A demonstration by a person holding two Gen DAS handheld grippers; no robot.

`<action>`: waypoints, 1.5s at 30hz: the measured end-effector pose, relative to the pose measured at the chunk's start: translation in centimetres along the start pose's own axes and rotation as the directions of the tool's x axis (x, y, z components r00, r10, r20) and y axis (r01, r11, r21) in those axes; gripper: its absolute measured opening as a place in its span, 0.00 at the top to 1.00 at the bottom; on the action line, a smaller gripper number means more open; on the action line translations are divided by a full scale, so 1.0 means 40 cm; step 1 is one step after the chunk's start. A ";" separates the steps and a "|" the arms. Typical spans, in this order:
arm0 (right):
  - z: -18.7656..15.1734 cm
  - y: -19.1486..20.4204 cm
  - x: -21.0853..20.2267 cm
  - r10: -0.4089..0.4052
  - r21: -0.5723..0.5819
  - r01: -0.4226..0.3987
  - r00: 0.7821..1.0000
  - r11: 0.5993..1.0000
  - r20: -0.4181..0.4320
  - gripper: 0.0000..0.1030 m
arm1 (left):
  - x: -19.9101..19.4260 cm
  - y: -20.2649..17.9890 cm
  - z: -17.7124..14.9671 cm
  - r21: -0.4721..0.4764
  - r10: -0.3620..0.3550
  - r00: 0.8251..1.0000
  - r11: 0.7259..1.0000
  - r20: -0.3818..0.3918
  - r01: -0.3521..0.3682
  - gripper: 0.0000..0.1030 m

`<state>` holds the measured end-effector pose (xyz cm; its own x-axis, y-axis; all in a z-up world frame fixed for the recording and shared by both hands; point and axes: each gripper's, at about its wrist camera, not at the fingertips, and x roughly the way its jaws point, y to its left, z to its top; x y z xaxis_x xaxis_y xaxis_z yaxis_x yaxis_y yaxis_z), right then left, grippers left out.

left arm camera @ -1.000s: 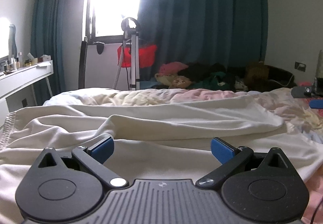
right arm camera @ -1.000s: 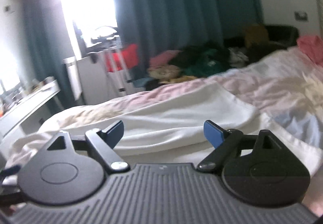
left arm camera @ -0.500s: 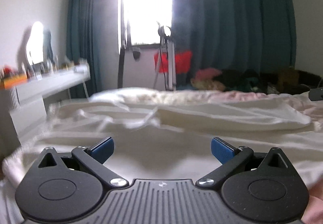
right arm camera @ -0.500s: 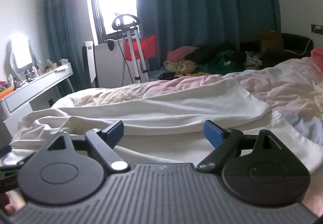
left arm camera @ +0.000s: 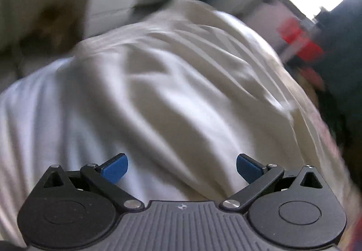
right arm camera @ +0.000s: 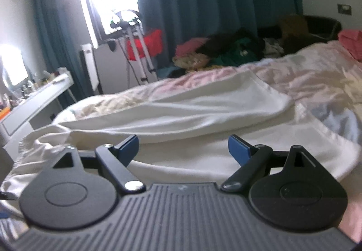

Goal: Fold clothes
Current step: 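Grasp the elastic waistband with the left gripper, then grasp the stacked cuffs with the right gripper while the left gripper holds the waistband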

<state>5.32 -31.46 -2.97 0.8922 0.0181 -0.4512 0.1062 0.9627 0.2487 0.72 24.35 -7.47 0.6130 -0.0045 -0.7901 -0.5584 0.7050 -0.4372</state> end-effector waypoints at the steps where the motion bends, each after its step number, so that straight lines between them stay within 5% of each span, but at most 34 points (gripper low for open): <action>1: -0.001 -0.004 0.006 -0.008 0.003 0.008 1.000 1.000 -0.016 0.15 | -0.001 0.035 0.020 -0.065 0.017 1.000 0.998 -0.006 -0.018 0.00; 7: -0.013 -0.014 0.036 -0.017 0.024 0.019 0.996 1.000 -0.089 0.15 | 0.047 0.154 0.102 -0.263 0.060 0.998 0.963 -0.032 -0.067 0.01; 12: -0.019 -0.015 0.034 -0.023 0.020 0.025 0.995 1.000 -0.092 0.15 | 0.060 0.109 0.128 -0.143 0.014 0.999 0.990 0.051 -0.006 0.04; 14: -0.018 -0.017 0.036 -0.031 0.026 0.034 0.995 0.999 -0.096 0.15 | 0.047 0.097 0.129 -0.128 -0.075 0.993 0.988 0.088 0.086 0.05; 17: -0.016 -0.027 0.039 -0.035 0.047 0.040 0.994 0.998 -0.101 0.15 | 0.003 0.111 0.125 -0.126 -0.301 0.930 0.935 0.209 0.330 0.05; 19: -0.014 -0.037 0.040 -0.045 0.068 0.052 0.994 0.996 -0.101 0.15 | -0.019 0.112 0.127 -0.098 -0.387 0.891 0.903 0.237 0.418 0.05; 20: -0.012 -0.041 0.041 -0.052 0.080 0.060 0.994 0.995 -0.100 0.15 | -0.018 0.108 0.125 -0.093 -0.385 0.894 0.906 0.229 0.414 0.04; 24: -0.010 -0.069 0.045 -0.067 0.131 0.080 0.992 0.988 -0.107 0.15 | 0.038 0.112 0.113 -0.162 -0.251 0.963 0.951 0.095 0.264 0.04; 26: -0.011 -0.086 0.046 -0.065 0.168 0.085 0.991 0.982 -0.117 0.15 | 0.058 0.140 0.111 -0.239 -0.219 0.974 0.944 0.054 0.226 0.06; 30: -0.013 -0.115 0.049 -0.056 0.234 0.086 0.989 0.968 -0.134 0.15 | 0.054 0.180 0.114 -0.336 -0.209 0.976 0.917 0.056 0.216 0.14; 35: -0.017 -0.137 0.052 -0.049 0.287 0.089 0.988 0.954 -0.144 0.15 | 0.018 0.182 0.133 -0.304 -0.189 0.968 0.924 0.165 0.232 0.27; 38: -0.018 -0.145 0.051 -0.082 0.295 0.122 0.986 0.948 -0.145 0.15 | 0.017 0.165 0.140 -0.258 -0.108 0.980 0.955 0.166 0.148 0.31; 41: -0.018 -0.142 0.051 -0.127 0.279 0.163 0.982 0.946 -0.140 0.15 | 0.063 0.140 0.138 -0.196 0.020 0.998 0.980 0.063 -0.007 0.48; 45: -0.021 -0.139 0.060 -0.143 0.263 0.179 0.978 0.948 -0.151 0.15 | 0.070 0.139 0.153 -0.257 0.018 0.997 0.966 0.078 0.003 0.53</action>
<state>6.48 -36.56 -6.16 0.7915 -0.0790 -0.6061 0.3755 0.8453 0.3802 2.74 32.57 -9.47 0.6448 0.0633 -0.7617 -0.6813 0.4993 -0.5352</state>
